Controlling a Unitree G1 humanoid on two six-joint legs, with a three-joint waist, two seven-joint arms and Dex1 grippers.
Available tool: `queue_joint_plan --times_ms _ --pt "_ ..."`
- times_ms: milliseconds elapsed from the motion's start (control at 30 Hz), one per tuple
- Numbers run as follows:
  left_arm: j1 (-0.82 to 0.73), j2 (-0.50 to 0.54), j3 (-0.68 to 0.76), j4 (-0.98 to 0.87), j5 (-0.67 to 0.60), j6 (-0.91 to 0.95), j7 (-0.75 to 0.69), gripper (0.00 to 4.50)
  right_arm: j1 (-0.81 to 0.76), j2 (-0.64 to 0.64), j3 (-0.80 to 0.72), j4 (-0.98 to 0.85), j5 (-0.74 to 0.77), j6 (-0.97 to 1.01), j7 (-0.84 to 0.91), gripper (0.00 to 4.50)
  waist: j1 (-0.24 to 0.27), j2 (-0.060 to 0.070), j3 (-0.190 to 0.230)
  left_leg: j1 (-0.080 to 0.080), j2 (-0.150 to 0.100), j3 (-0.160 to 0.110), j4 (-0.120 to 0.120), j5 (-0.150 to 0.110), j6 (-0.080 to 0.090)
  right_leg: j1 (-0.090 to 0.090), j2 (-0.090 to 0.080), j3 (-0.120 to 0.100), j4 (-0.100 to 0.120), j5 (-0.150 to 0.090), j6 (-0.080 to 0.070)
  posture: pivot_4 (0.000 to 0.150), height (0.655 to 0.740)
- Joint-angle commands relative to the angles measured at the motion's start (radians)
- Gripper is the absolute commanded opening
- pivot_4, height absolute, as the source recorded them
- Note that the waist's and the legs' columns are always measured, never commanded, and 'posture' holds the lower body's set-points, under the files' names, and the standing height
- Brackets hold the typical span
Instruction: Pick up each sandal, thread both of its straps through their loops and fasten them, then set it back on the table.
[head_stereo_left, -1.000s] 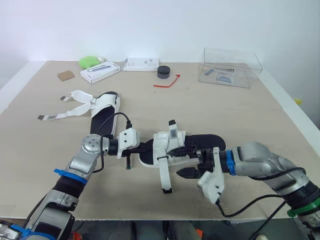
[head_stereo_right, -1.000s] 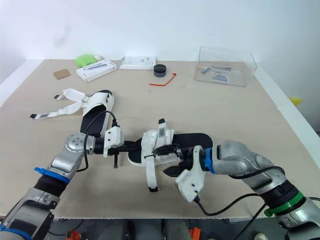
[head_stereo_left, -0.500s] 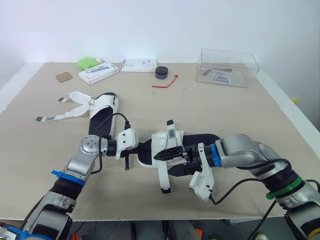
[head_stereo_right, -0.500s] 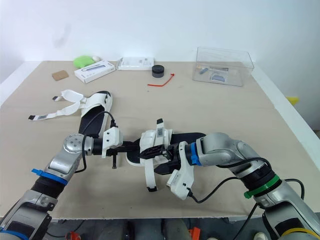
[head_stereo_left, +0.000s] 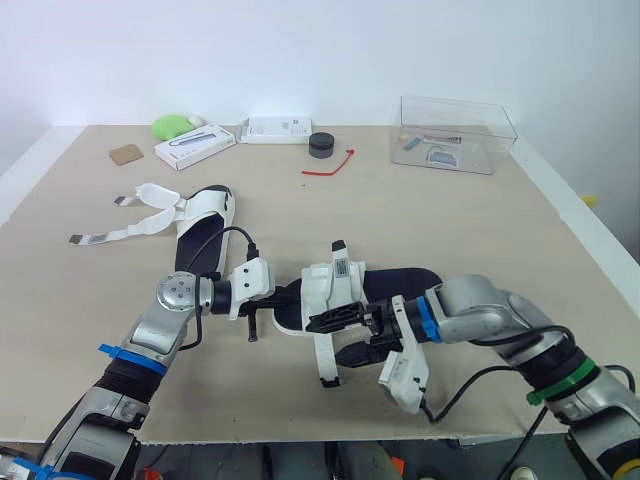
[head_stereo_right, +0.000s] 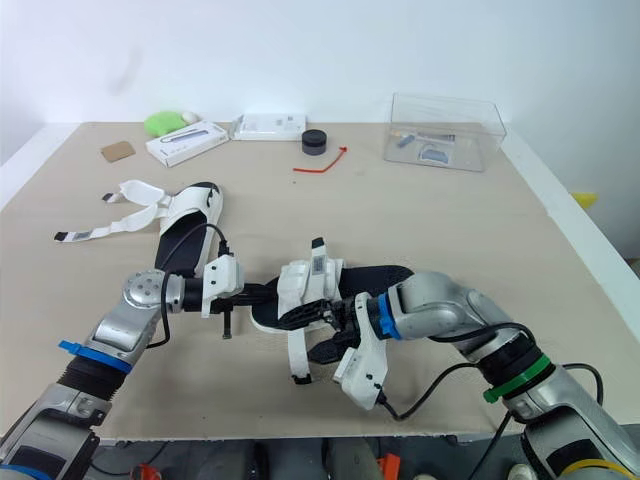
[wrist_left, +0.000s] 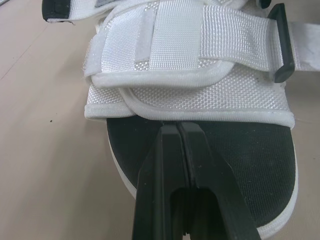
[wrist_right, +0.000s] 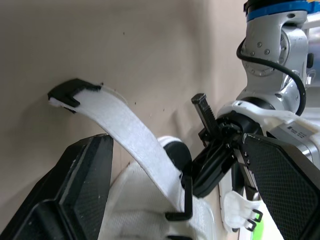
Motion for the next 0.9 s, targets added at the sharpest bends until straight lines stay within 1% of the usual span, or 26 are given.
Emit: queue_joint_plan --times_ms 33,67,133,167,200,233,267,300,333,367,467,500,567,667,733,800,900 --pt "0.014 0.009 -0.013 0.002 0.022 0.007 -0.003 0.0 0.004 0.012 0.005 0.006 0.043 0.005 0.011 4.46 0.0 0.0 0.0 0.0 0.0 0.0 0.0 0.0 0.0 0.0 0.0 0.0 0.0 0.0 0.0 0.15 0.74" --pt "0.015 0.008 -0.014 0.001 0.023 0.007 -0.002 0.0 0.006 0.015 0.005 0.009 0.04 0.004 0.012 3.91 0.0 0.0 0.0 0.0 0.0 0.0 0.0 0.0 0.0 0.0 0.0 0.0 0.0 0.0 0.0 0.15 0.74" --pt "0.019 0.008 -0.014 -0.003 0.023 0.007 0.001 0.0 0.008 0.022 0.008 0.016 0.041 0.007 0.015 3.16 0.0 0.0 0.0 0.0 0.0 0.0 0.0 0.0 0.0 0.0 0.0 0.0 0.0 0.0 0.0 0.15 0.74" --pt "0.021 0.008 -0.013 -0.005 0.022 0.008 0.002 0.0 0.01 0.024 0.01 0.019 0.042 0.009 0.016 2.67 0.0 0.0 0.0 0.0 0.0 0.0 0.0 0.0 0.0 0.0 0.0 0.0 0.0 0.0 0.0 0.15 0.74" --pt "0.023 0.008 -0.012 -0.007 0.021 0.009 0.004 0.0 0.011 0.025 0.012 0.023 0.043 0.011 0.019 2.35 0.0 0.0 0.0 0.0 0.0 0.0 0.0 0.0 0.0 0.0 0.0 0.0 0.0 0.0 0.0 0.15 0.74" --pt "0.024 0.008 -0.012 -0.009 0.021 0.01 0.005 0.0 0.013 0.025 0.015 0.026 0.047 0.017 0.025 1.81 0.0 0.0 0.0 0.0 0.0 0.0 0.0 0.0 0.0 0.0 0.0 0.0 0.0 0.0 0.0 0.15 0.74" --pt "0.027 0.009 -0.011 -0.012 0.02 0.011 0.006 0.0 0.015 0.026 0.019 0.028 0.053 0.021 0.032 1.46 0.0 0.0 0.0 0.0 0.0 0.0 0.0 0.0 0.0 0.0 0.0 0.0 0.0 0.0 0.0 0.15 0.74" --pt "0.029 0.01 -0.011 -0.014 0.019 0.012 0.006 0.0 0.016 0.027 0.021 0.03 0.058 0.024 0.038 0.99 0.0 0.0 0.0 0.0 0.0 0.0 0.0 0.0 0.0 0.0 0.0 0.0 0.0 0.0 0.0 0.15 0.74" --pt "0.031 0.011 -0.01 -0.016 0.019 0.012 0.007 0.0 0.017 0.029 0.021 0.032 0.057 0.022 0.039 0.43 0.0 0.0 0.0 0.0 0.0 0.0 0.0 0.0 0.0 0.0 0.0 0.0 0.0 0.0 0.0 0.15 0.74" --pt "0.033 0.013 -0.009 -0.019 0.019 0.013 0.009 0.0 0.019 0.03 0.022 0.034 0.058 0.024 0.042 0.05 0.0 0.0 0.0 0.0 0.0 0.0 0.0 0.0 0.0 0.0 0.0 0.0 0.0 0.0 0.0 0.15 0.74" --pt "0.038 0.015 -0.007 -0.022 0.019 0.014 0.013 0.0 0.024 0.032 0.022 0.041 0.072 0.035 0.053 0.05 0.0 0.0 0.0 0.0 0.0 0.0 0.0 0.0 0.0 0.0 0.0 0.0 0.0 0.0 0.0 0.15 0.74" --pt "0.039 0.015 -0.007 -0.022 0.019 0.015 0.015 0.0 0.041 0.038 0.013 0.027 0.133 0.097 0.059 0.05 0.0 0.0 0.0 0.0 0.0 0.0 0.0 0.0 0.0 0.0 0.0 0.0 0.0 0.0 0.0 0.15 0.74" --pt "0.039 0.015 -0.007 -0.021 0.02 0.014 0.017 0.0 0.075 0.043 -0.008 -0.041 0.291 0.282 0.085 0.05 0.0 0.0 0.0 0.001 0.0 0.0 0.0 0.0 0.0 0.0 0.0 0.0 0.0 0.0 0.0 0.15 0.74" --pt "0.035 0.012 -0.008 -0.011 0.022 0.009 0.018 0.0 0.088 0.062 -0.064 -0.166 0.523 0.643 0.073 0.05 -0.001 0.0 0.0 0.001 0.001 0.0 0.0 0.0 0.0 0.0 -0.003 0.001 0.001 0.001 -0.001 0.15 0.74" --pt "0.025 0.008 -0.008 0.002 0.023 0.004 0.017 0.0 0.068 0.081 -0.107 -0.23 0.66 0.886 0.027 0.05 0.0 0.0 0.0 0.001 0.002 0.0 0.0 0.0 0.0 0.001 -0.003 0.0 0.001 0.001 -0.001 0.15 0.74" --pt "0.014 0.002 -0.008 0.013 0.024 0.0 0.018 0.0 0.025 0.1 -0.157 -0.285 0.821 1.189 -0.056 0.05 0.0 0.0 0.0 0.001 0.003 0.0 0.001 0.001 -0.001 0.001 -0.002 -0.001 0.001 0.003 -0.003 0.15 0.74" --pt "0.018 0.001 -0.009 0.006 0.021 0.001 0.015 0.0 -0.02 0.143 -0.22 -0.308 0.938 1.443 -0.153 0.05 0.0 0.0 0.0 0.0 0.004 -0.001 0.001 0.002 -0.003 0.0 -0.002 -0.003 0.001 0.004 -0.004 0.15 0.74"
